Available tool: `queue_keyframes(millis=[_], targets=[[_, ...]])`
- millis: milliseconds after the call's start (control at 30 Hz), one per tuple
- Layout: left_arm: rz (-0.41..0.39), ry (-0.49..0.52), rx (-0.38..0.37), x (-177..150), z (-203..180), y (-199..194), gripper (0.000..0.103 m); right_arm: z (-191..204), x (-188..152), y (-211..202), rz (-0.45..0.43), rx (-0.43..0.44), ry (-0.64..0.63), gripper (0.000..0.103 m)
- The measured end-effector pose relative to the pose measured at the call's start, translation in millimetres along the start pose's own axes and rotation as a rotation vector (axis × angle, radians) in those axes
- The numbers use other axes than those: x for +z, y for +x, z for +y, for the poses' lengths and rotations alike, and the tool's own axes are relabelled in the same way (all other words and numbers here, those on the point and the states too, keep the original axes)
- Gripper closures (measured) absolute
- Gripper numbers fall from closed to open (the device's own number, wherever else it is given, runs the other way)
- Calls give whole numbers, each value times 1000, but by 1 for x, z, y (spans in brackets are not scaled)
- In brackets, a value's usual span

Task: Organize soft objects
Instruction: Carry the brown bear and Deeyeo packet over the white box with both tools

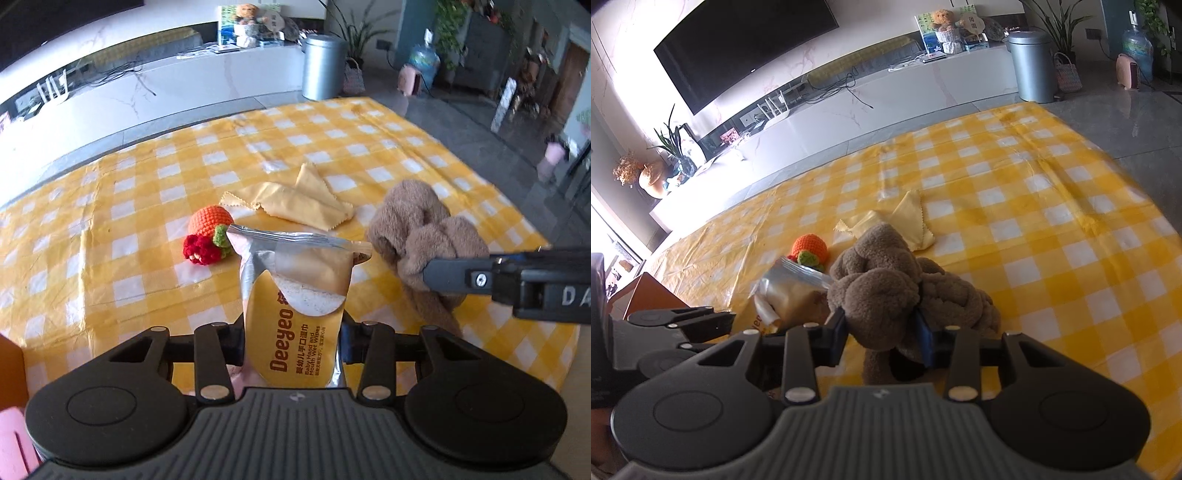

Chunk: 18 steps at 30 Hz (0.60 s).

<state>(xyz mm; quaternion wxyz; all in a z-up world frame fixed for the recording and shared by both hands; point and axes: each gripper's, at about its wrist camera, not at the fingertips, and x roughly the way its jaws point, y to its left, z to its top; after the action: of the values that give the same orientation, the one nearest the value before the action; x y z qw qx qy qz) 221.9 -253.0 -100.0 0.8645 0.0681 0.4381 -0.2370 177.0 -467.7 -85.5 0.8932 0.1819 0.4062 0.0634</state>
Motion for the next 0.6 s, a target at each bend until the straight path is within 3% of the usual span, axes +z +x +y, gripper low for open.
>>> queue_keyframes(millis=[133, 267, 500, 600], targets=[[-106, -171, -87, 12, 15, -32, 54, -2, 1, -6, -25, 6, 6, 72], [-170, -193, -87, 31, 18, -65, 54, -3, 2, -11, -46, 15, 19, 74], [-172, -303, -175, 38, 45, -90, 54, -4, 7, -24, -102, 202, 92, 77], [-167, -278, -122, 37, 53, -103, 54, 5, 10, -33, -130, 279, 90, 78]])
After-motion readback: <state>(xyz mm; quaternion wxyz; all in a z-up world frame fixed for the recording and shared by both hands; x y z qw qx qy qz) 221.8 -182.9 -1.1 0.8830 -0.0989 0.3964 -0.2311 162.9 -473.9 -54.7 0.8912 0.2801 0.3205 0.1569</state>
